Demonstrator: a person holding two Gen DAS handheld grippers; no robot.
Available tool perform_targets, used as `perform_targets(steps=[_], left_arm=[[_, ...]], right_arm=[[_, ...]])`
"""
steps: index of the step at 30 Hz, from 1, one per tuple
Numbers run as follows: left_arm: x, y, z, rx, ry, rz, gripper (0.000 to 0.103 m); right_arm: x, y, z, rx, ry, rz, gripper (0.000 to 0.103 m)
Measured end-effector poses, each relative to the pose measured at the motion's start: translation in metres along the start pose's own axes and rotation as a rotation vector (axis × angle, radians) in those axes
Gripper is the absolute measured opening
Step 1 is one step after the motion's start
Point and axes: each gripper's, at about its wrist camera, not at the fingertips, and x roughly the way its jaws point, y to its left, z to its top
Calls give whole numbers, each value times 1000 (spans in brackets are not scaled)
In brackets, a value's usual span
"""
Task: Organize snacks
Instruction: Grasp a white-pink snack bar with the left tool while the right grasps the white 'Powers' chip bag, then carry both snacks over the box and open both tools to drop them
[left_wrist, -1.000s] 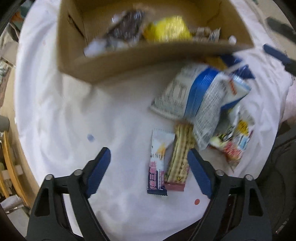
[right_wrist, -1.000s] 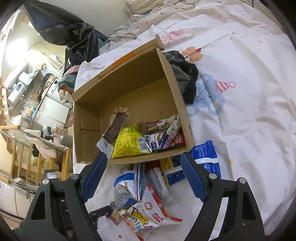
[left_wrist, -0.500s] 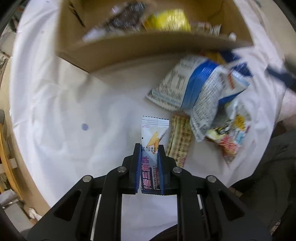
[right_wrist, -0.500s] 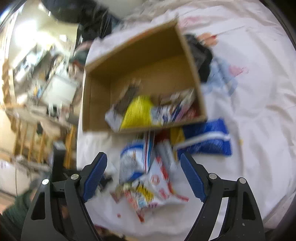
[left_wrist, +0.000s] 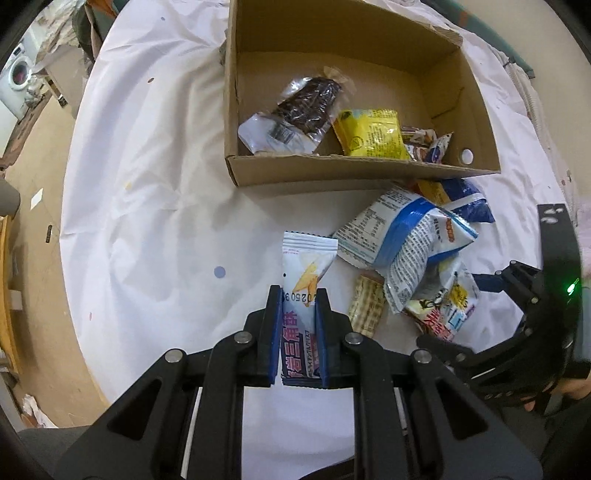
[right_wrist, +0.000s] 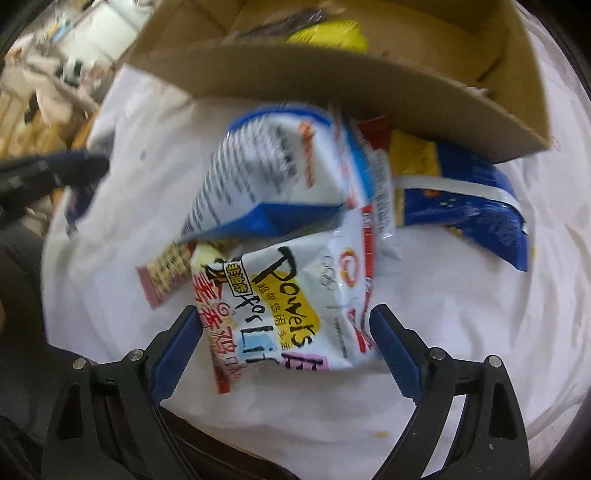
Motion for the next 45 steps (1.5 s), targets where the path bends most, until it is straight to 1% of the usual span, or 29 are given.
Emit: perform_targets(steps=[1,3,6,8,11,14,16,19,22,26,27,29,30,32,34,35,37,40,41,43,45], left_arm=[[0,5,2,2,6,-2,13],[6,0,4,1,14,-11,13],[9,2,6,4,15,-11,14],[10,2,6,3,16,-11,14],[11,0,5,11,21,-13,14],[9,-1,4,14,15,-11,14],[7,0,4,9,8,-13,14],[4,-1,4,11,-5,-9,14],[-1,-3,4,17,-31,1,14],[-18,-5,5,16,-110,-2,14],[-25,-5,6,14,-140,-5,14],[-38,-5,10,11,-203,-8,14],[-46,-5,13,5,-239,-4,14],[-55,-2,20,-10,-283,-1,14],[-63,0,30,-31,-319,0,14],[-65,1,35,-41,-330,0,14],[-69,4,47,-53,-336,-5,14],[-71,5,64,-49,-347,-1,14],[-72,4,69,-47,-352,-1,14],[-74,3,81,-46,-371,0,14],[-75,1,92,-43,-386,3,14]], right_arm=[[2,2,1,-10,6,-16,94],[8,5,1,-22,21,-41,93],[10,5,-2,-12,29,-37,89],[6,2,-4,10,19,-22,83],[-4,-6,-10,50,8,38,78],[-17,-11,-22,84,-2,137,75],[-25,-12,-28,91,-12,162,74],[-37,-13,-38,105,-21,235,74],[-49,-16,-39,104,-46,280,74],[-74,-24,-37,100,-171,345,74],[-85,-27,-33,104,-226,353,74],[-104,-37,-26,131,-327,371,74],[-111,-43,-22,150,-365,379,74],[-123,-57,-15,194,-427,389,74],[-123,-57,-7,234,-468,397,74],[-126,-64,-1,258,-489,395,74],[-131,-73,9,282,-518,382,74],[-137,-88,27,312,-548,353,74],[-140,-96,27,320,-556,345,74],[-145,-102,38,335,-573,341,75],[-146,-108,47,345,-594,313,75]])
